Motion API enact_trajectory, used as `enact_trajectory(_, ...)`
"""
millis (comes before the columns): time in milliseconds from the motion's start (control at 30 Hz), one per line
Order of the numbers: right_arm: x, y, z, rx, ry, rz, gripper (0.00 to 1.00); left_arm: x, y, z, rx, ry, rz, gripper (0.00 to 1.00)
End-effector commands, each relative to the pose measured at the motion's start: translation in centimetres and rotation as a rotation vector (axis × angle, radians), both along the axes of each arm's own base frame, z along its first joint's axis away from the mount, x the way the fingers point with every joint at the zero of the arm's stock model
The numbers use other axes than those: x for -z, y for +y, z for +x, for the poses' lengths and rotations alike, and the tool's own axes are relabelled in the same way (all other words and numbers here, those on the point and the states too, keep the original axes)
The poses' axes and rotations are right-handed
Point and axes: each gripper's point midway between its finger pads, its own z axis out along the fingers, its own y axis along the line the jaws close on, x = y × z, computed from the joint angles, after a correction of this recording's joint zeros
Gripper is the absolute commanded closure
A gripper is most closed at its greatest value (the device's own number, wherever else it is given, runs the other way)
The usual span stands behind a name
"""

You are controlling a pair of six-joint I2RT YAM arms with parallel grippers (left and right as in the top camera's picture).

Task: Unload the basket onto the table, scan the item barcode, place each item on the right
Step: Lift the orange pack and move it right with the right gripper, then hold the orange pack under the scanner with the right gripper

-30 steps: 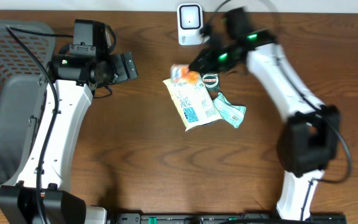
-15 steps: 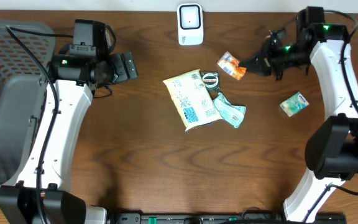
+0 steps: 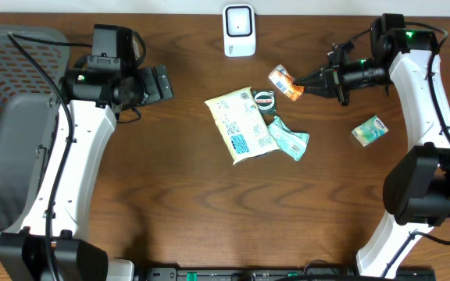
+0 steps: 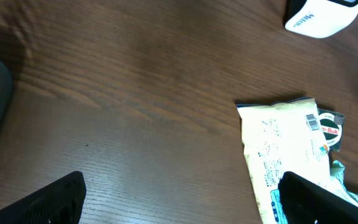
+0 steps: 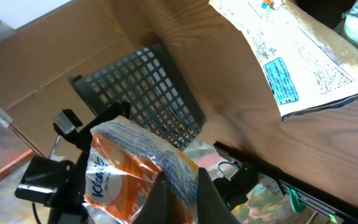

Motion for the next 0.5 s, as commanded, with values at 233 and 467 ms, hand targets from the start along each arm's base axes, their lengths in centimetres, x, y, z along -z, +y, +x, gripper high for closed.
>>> enact_trajectory(233,4.8,-1.3,0.8,-0.028,-0.055,-0.355,0.98,0.0,-0.1,0.1,0.006,0.002,-0.006,0.02)
enact_trajectory(467,8.5,-2.7,2.6,-0.149,-0.265,-0.891,0.99,0.0,-0.1,0.1,0.006,0.001,-0.006,0.02)
